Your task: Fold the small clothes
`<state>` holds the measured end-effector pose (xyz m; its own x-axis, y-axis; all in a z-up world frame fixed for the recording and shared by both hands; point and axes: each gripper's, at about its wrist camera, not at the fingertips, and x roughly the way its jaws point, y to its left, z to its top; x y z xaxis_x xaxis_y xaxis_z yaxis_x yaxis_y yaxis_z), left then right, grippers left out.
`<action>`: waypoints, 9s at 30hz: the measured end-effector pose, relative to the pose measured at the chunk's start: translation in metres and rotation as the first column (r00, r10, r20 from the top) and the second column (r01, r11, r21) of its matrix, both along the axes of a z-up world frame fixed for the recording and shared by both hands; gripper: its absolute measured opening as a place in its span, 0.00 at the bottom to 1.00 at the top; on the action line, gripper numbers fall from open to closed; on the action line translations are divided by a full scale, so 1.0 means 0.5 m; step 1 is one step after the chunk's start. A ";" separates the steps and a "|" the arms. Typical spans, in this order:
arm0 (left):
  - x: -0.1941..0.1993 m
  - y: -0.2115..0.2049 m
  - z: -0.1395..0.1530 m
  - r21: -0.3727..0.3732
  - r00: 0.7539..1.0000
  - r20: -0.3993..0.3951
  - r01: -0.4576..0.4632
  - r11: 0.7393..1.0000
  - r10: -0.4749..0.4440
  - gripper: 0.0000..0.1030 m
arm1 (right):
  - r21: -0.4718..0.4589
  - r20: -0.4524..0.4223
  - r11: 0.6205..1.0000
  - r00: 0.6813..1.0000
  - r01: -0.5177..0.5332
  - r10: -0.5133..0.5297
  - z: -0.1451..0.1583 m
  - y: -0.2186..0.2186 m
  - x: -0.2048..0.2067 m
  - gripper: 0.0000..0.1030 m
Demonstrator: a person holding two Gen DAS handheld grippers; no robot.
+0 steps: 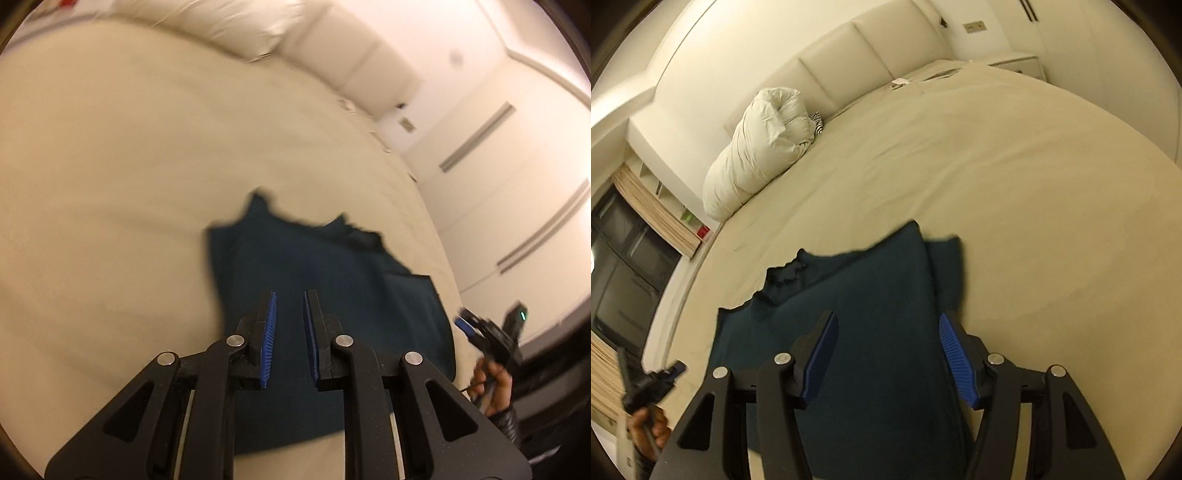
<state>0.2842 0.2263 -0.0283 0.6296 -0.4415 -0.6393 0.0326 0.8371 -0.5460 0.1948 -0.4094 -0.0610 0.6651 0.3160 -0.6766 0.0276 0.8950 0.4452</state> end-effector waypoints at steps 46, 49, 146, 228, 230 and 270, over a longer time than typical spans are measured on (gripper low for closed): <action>0.199 0.032 -0.196 -0.016 0.980 -0.085 -0.182 0.983 0.180 0.06 | 0.318 0.025 0.948 1.000 -0.003 -0.005 -0.130 0.080 0.129 0.14; 0.192 0.035 -0.188 -0.012 0.978 -0.090 -0.192 0.981 0.190 0.06 | 0.308 0.013 0.940 0.987 0.147 -0.158 -0.121 0.009 0.107 0.14; -0.045 0.094 -0.243 -0.479 0.911 -0.284 0.136 0.867 -0.300 0.22 | 0.463 -0.001 0.829 0.936 -0.312 0.353 -0.067 0.353 -0.060 0.66; -0.073 -0.405 0.012 0.014 0.899 0.024 0.437 0.899 -0.437 0.68 | 0.275 -0.059 0.953 0.987 -0.128 0.150 -0.092 -0.080 0.016 0.14; -0.055 -0.420 0.004 0.015 0.903 0.020 0.428 0.904 -0.428 0.68 | 0.271 -0.047 0.955 0.989 -0.120 0.138 -0.080 -0.075 0.009 0.14; 0.079 -0.522 -0.126 0.182 0.918 -0.209 0.375 0.909 -0.337 0.61 | 0.145 -0.173 0.984 0.977 -0.098 0.123 -0.119 -0.092 -0.007 0.40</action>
